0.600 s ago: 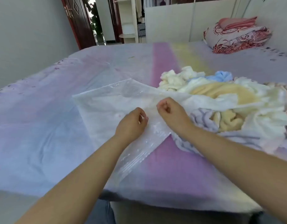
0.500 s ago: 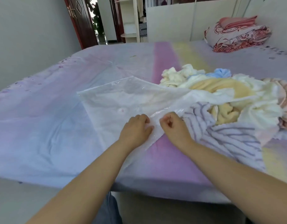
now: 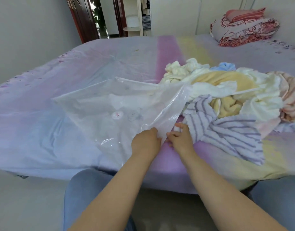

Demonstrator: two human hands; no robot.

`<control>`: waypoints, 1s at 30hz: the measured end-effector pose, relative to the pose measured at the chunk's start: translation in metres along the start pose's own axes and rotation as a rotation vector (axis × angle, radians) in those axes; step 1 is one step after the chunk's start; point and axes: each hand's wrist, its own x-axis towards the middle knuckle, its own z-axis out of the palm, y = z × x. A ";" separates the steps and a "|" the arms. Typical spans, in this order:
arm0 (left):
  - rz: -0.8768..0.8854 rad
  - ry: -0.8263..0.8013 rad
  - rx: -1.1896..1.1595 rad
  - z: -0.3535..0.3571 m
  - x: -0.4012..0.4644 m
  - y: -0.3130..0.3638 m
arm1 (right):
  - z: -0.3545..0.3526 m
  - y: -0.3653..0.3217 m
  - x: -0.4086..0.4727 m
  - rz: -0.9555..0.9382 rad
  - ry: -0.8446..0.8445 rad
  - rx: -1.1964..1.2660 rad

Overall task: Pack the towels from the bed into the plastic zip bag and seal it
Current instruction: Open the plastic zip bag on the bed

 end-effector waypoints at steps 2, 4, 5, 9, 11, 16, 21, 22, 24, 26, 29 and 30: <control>-0.005 0.043 0.023 0.004 -0.005 0.007 | -0.004 -0.002 0.001 0.029 -0.032 0.101; 0.028 0.136 0.038 0.008 -0.009 0.012 | -0.008 -0.004 0.002 0.045 -0.081 0.188; 0.050 0.178 0.046 0.011 -0.009 0.014 | -0.010 -0.004 0.001 0.050 -0.102 0.205; 0.077 0.146 0.010 0.013 -0.003 0.020 | -0.018 -0.004 0.003 0.077 -0.180 0.267; 0.071 0.101 -0.044 0.011 0.000 0.022 | -0.021 -0.004 0.004 0.097 -0.223 0.291; 0.057 0.118 -0.104 0.010 0.001 0.021 | -0.018 -0.005 0.003 0.084 -0.216 0.194; 0.039 0.118 -0.047 0.005 0.005 0.017 | -0.014 -0.004 -0.004 0.004 -0.158 0.105; 0.047 0.111 -0.068 0.004 0.006 0.015 | -0.014 -0.004 -0.004 0.004 -0.154 0.098; 0.069 0.056 -0.152 0.002 0.006 0.011 | -0.015 -0.004 -0.003 0.004 -0.154 0.100; 0.069 -0.003 -0.210 0.001 0.004 0.011 | -0.014 -0.003 -0.003 -0.020 -0.156 0.067; 0.063 -0.030 -0.236 0.003 0.005 0.011 | -0.014 0.002 -0.003 -0.061 -0.146 0.008; 0.048 -0.050 -0.280 0.005 0.007 0.010 | -0.014 0.004 -0.004 -0.071 -0.142 0.009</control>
